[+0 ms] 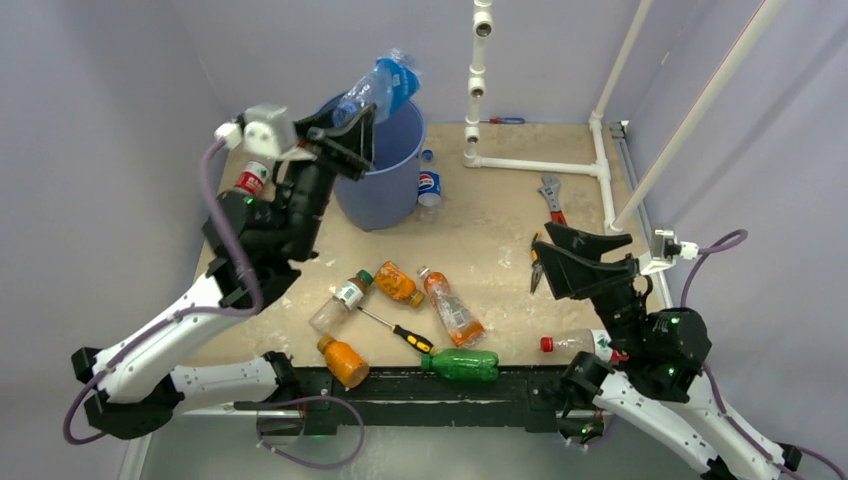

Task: Put the plastic bottles in the bin
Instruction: Place the plastic bottle in the trash bin.

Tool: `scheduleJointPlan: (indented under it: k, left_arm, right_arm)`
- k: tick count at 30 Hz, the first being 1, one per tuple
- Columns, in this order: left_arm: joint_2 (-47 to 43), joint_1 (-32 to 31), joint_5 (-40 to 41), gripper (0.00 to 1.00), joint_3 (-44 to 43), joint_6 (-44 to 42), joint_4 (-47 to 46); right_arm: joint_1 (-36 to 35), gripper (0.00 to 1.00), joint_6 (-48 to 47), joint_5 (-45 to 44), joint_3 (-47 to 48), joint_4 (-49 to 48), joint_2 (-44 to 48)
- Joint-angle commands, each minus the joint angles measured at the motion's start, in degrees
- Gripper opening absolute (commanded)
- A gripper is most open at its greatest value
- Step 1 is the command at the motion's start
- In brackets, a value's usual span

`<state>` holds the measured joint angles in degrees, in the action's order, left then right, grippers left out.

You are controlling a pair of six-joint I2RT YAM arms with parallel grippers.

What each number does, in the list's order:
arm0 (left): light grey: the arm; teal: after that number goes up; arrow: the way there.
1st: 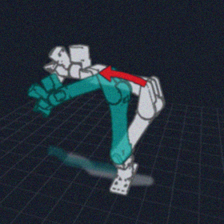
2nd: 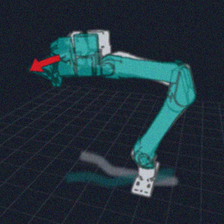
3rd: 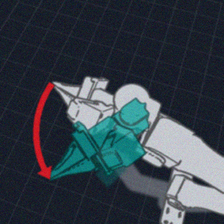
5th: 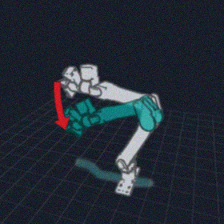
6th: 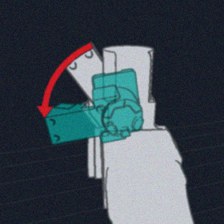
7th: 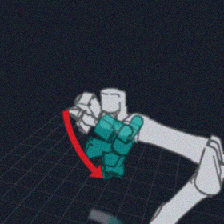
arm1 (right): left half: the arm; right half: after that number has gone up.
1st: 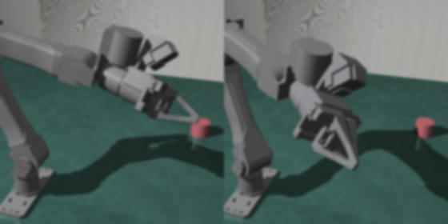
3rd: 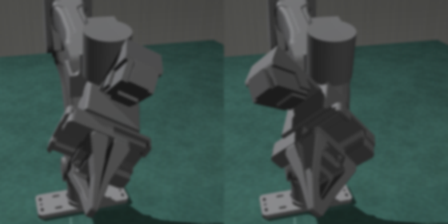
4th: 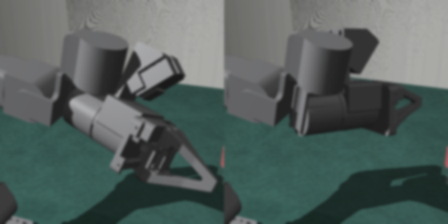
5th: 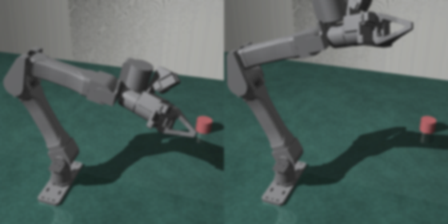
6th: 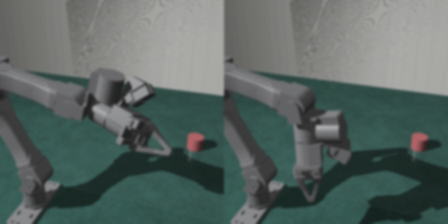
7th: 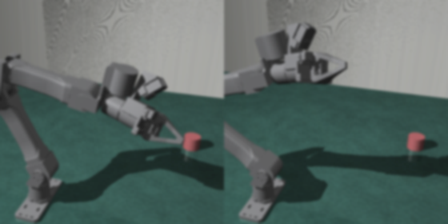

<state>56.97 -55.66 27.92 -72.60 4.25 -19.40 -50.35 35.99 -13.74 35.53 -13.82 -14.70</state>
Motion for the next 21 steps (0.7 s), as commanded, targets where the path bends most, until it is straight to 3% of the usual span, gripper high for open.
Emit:
scheduleJointPlan:
  k: [1, 4, 7, 10, 14, 21]
  left_arm:
    - [10.5, 1.2, 18.5, 0.00, -10.1, -13.3, 15.7]
    - [15.5, 4.8, 18.1, 0.00, -14.6, -12.8, 20.1]
    - [19.8, 12.6, 12.8, 0.00, -18.5, -7.8, 26.2]
    - [23.7, 18.1, 8.7, 0.00, -19.2, -6.1, 25.8]
    - [30.7, 21.3, 3.1, 0.00, -23.6, -3.4, 27.6]
    - [39.4, 21.7, -7.2, 0.00, -28.9, 0.5, 30.8]
  right_arm:
    - [-0.2, 0.99, -1.8, -5.7, -1.5, 12.1, 1.2]
    - [-0.2, 0.99, -2.1, -6.3, -1.6, 13.0, 0.5]
    - [-0.2, 0.99, -2.1, -6.6, -2.2, 12.6, -0.4]
    - [-0.2, 0.99, -1.8, -6.4, -3.1, 11.7, -1.1]
    - [-0.2, 0.99, -1.3, -5.4, -3.8, 11.4, -2.0]
    - [-0.2, 0.99, -0.9, -5.9, -4.0, 13.5, -1.9]
